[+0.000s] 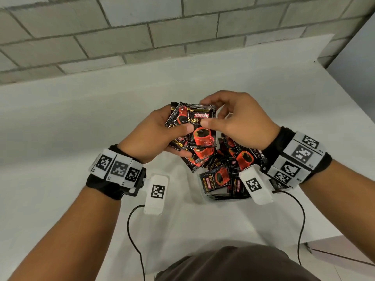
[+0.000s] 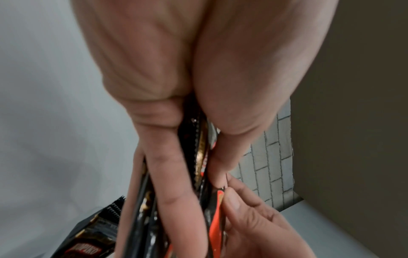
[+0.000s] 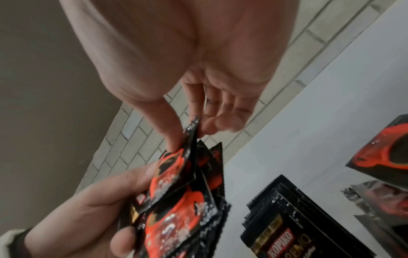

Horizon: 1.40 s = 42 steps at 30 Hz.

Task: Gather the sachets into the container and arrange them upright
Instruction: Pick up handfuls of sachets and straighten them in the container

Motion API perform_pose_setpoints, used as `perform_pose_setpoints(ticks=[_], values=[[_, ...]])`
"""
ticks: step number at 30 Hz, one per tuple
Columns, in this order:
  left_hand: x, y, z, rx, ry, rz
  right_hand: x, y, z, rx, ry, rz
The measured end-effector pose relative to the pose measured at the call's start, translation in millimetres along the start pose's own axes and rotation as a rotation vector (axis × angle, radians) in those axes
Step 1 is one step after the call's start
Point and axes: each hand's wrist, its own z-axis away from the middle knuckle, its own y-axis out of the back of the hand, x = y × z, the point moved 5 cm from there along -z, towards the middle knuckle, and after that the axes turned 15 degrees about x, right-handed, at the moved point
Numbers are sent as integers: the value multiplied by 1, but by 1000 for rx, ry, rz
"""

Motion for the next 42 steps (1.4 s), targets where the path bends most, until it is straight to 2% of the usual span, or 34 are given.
perform_pose_setpoints(ticks=[5, 7, 11, 13, 19, 23, 29, 32, 36, 42], values=[[-3, 9, -5, 51, 12, 29, 5, 9, -8, 99, -57, -80], [-6, 18, -8, 83, 19, 22, 2, 17, -10, 76, -33, -31], [-7, 27, -8, 74, 37, 3, -8, 11, 1, -242, -3, 24], [-4, 24, -6, 33, 27, -9, -11, 2, 6, -311, 9, 4], [-1, 12, -3, -30, 29, 54, -14, -12, 11, -256, 63, -54], [-3, 10, -2, -17, 40, 93, -15, -12, 7, -176, 146, 81], [-4, 8, 0, -7, 44, 102, -12, -18, 6, -196, 153, 170], [-5, 10, 1, 7, 45, 100, -8, -16, 5, -197, 100, 146], [-5, 19, -4, 70, 27, 81, -2, -13, 2, -218, 93, 197], [-6, 51, -13, 238, -33, -50, 9, -5, -3, -270, 101, 333]])
